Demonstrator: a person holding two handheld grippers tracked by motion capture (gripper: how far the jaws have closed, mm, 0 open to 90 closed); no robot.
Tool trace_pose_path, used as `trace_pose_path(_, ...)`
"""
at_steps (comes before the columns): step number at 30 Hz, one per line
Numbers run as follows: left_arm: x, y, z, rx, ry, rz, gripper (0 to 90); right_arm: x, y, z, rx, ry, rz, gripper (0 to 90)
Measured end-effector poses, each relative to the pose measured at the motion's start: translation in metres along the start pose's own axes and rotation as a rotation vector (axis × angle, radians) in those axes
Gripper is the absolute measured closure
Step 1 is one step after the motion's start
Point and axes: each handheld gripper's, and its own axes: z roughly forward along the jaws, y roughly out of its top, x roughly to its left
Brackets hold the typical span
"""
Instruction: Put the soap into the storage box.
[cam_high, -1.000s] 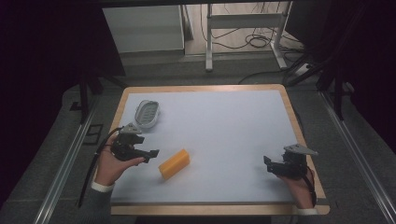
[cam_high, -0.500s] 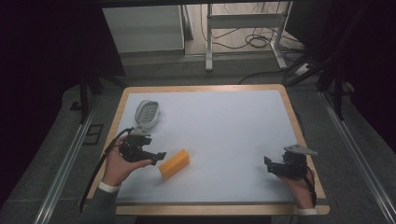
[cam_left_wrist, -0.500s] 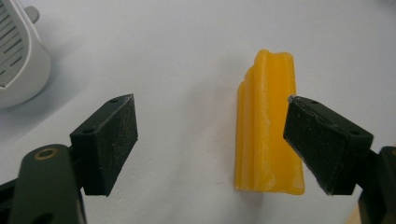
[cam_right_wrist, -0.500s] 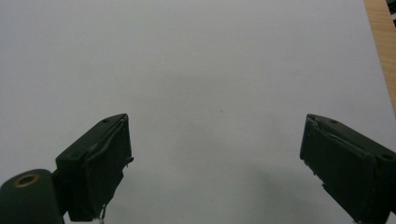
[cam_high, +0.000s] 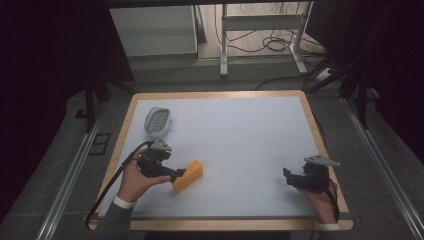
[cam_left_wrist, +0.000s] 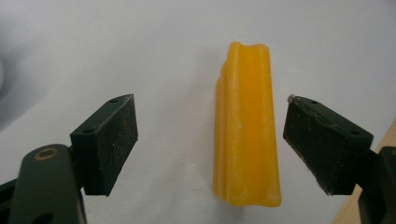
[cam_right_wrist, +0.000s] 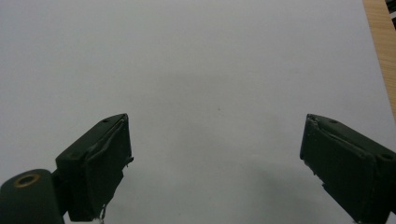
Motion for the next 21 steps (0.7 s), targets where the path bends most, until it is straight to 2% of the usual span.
trace_pose_path(14, -0.009, 0.001, 0.029, 0.071, -0.020, -0.001, 20.3, 0.000, -0.001, 0.001, 0.009, -0.005, -0.001, 9.0)
trace_pose_path(16, -0.010, 0.002, 0.034, 0.087, -0.023, -0.004, 21.8, 0.000, -0.001, 0.001, 0.009, -0.006, -0.001, 9.0)
trace_pose_path(17, -0.010, 0.002, 0.041, 0.114, 0.000, -0.005, 22.2, 0.000, -0.001, 0.002, 0.011, -0.007, 0.001, 9.0)
trace_pose_path(21, -0.012, 0.002, 0.051, 0.138, -0.008, -0.011, 24.7, -0.001, -0.003, 0.004, 0.018, -0.011, 0.000, 9.0)
